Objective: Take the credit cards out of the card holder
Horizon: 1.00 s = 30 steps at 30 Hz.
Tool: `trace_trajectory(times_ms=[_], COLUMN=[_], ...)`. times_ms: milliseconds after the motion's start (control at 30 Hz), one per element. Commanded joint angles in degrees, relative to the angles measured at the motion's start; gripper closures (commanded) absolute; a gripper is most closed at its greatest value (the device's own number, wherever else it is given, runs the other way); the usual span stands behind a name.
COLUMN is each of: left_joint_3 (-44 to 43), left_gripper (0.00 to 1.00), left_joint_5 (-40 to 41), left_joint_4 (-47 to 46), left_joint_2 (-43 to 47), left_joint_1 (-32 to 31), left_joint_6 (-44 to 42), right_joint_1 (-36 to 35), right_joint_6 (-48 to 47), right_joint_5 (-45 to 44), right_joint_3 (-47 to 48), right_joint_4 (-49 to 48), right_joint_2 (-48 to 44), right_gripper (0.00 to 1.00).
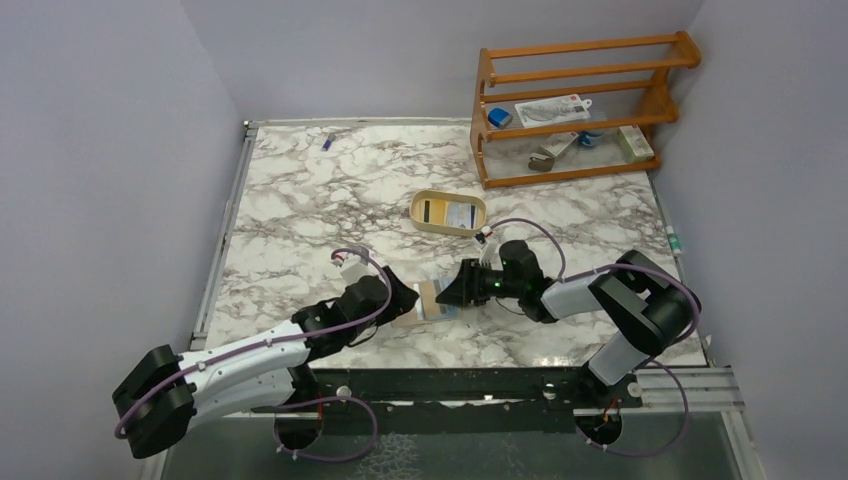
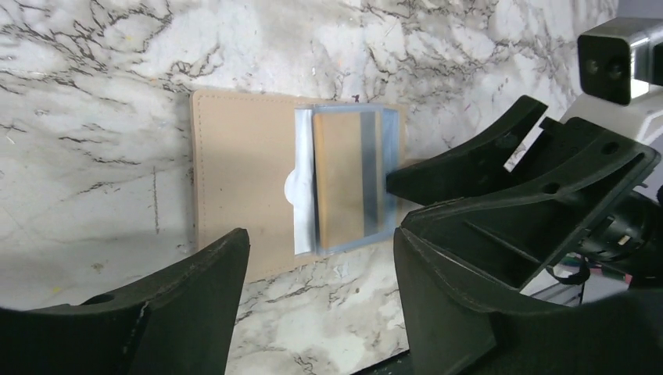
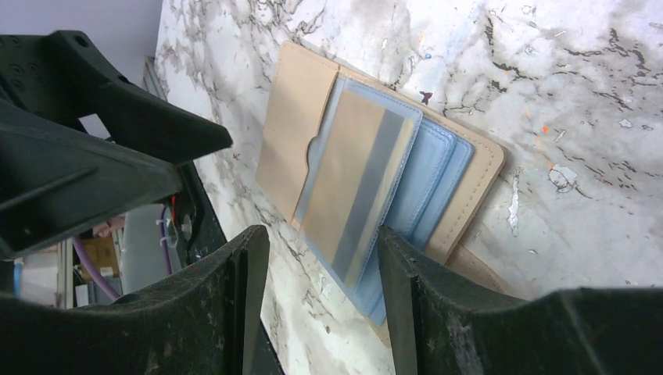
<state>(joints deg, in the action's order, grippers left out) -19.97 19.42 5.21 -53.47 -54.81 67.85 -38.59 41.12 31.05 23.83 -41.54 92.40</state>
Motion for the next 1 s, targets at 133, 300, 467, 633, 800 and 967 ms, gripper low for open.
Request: trace_trajectory(times_ms=[133, 300, 467, 633, 800, 967], left_joint_3=[0.7, 2.3, 8.4, 14.6, 17.1, 16.8], left_gripper=[0.31, 0.31, 0.34, 0.41, 0.49, 0.61], left_joint_5=[6.4, 7.3, 6.1, 3.2, -5.7, -9.0], left_joint_4=[12.1, 15.2, 5.9, -5.7, -15.1, -22.2], left_joint_2=[1.8, -0.3, 1.8, 4.9, -0.2, -8.7], left_joint_1=[1.1, 3.0, 5.0, 7.2, 12.2, 12.7], left_joint_6=[1.8, 3.0, 1.6, -0.8, -3.3, -3.9], right_joint_1=[-0.7, -0.7, -0.7, -0.7, -0.8, -0.9], right_joint_6=[0.1, 0.0, -0.2, -0.6, -0.9, -0.4], right_joint_5=[1.9, 1.8, 1.8, 1.7, 1.8, 2.2], right_joint_3=[1.0, 0.8, 0.8, 1.0, 1.3, 1.3], right_joint_4=[-3.2, -3.1, -2.6, -1.7, -1.2, -1.8], right_joint_2=[1.6, 1.7, 1.4, 1.2, 1.3, 2.0], right_gripper=[0.42, 0.42, 0.42, 0.42, 0.42, 0.42])
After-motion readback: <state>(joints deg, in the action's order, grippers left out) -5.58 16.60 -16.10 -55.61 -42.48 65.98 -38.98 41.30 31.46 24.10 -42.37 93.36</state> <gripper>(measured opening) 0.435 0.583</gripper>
